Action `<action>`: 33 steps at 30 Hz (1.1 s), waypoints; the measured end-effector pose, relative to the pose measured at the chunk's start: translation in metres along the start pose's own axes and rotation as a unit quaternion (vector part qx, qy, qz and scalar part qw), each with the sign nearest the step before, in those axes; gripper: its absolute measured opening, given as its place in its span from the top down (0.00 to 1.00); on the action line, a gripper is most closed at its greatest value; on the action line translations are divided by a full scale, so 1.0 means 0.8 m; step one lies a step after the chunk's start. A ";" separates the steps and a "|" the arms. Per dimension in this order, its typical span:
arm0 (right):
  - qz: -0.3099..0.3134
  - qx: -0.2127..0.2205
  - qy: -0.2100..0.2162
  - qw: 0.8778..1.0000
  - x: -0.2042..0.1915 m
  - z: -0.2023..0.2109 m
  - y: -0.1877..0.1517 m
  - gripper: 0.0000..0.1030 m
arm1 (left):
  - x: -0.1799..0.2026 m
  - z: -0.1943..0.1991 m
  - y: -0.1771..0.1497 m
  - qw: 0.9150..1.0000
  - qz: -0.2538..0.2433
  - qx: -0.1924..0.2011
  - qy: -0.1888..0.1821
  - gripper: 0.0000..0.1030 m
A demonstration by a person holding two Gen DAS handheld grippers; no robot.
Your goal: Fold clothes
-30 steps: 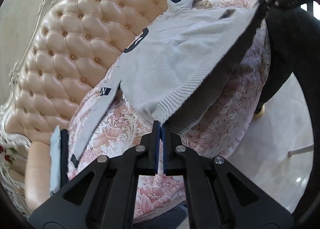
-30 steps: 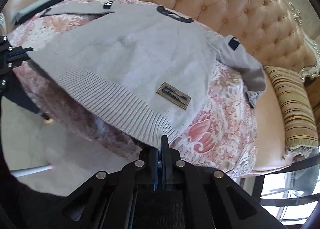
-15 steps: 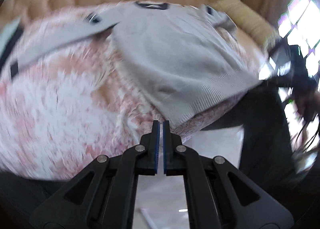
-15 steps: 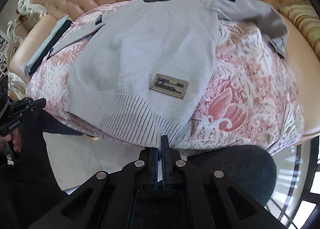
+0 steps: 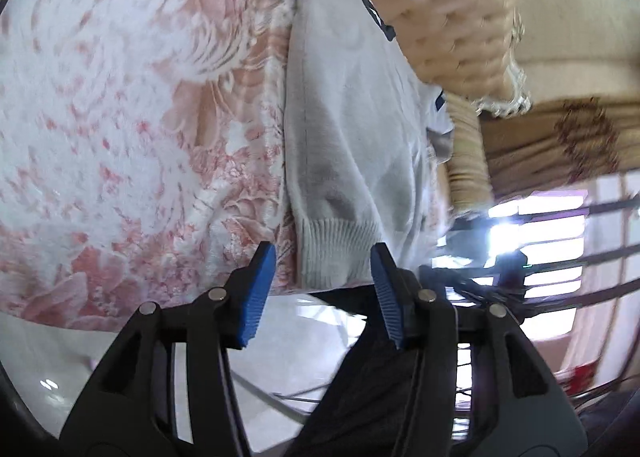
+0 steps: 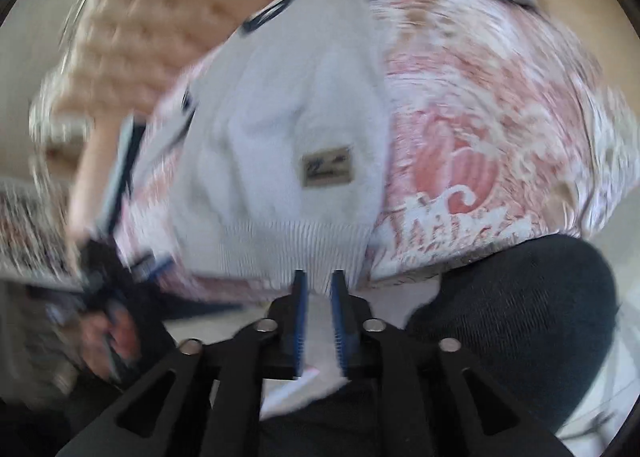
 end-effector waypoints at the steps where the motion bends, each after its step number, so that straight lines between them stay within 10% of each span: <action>1: -0.024 0.007 0.008 1.000 0.008 0.001 0.005 0.68 | -0.001 -0.003 0.000 1.000 0.008 -0.004 -0.007 0.49; 4: -0.073 0.016 0.031 0.997 0.023 -0.003 0.013 0.48 | -0.004 -0.012 -0.001 0.999 0.030 -0.015 -0.029 0.49; 14: -0.080 0.000 0.027 0.996 0.022 -0.024 0.028 0.46 | -0.006 -0.026 0.001 0.997 0.049 -0.034 -0.052 0.58; 18: -0.086 -0.001 0.028 0.996 0.025 -0.031 0.030 0.45 | -0.011 -0.026 0.001 0.998 0.036 -0.038 -0.037 0.93; 33: -0.135 0.006 0.075 0.988 0.040 -0.027 0.043 0.37 | 0.060 0.043 0.026 0.997 -0.003 0.011 -0.075 0.94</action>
Point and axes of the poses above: each gripper's, at about its wrist camera, not at the fingertips, and z roughly against the way its jaws point, x to its right, y to its top, the point moved 8 cm from there along -z, roughly the way its jaws point
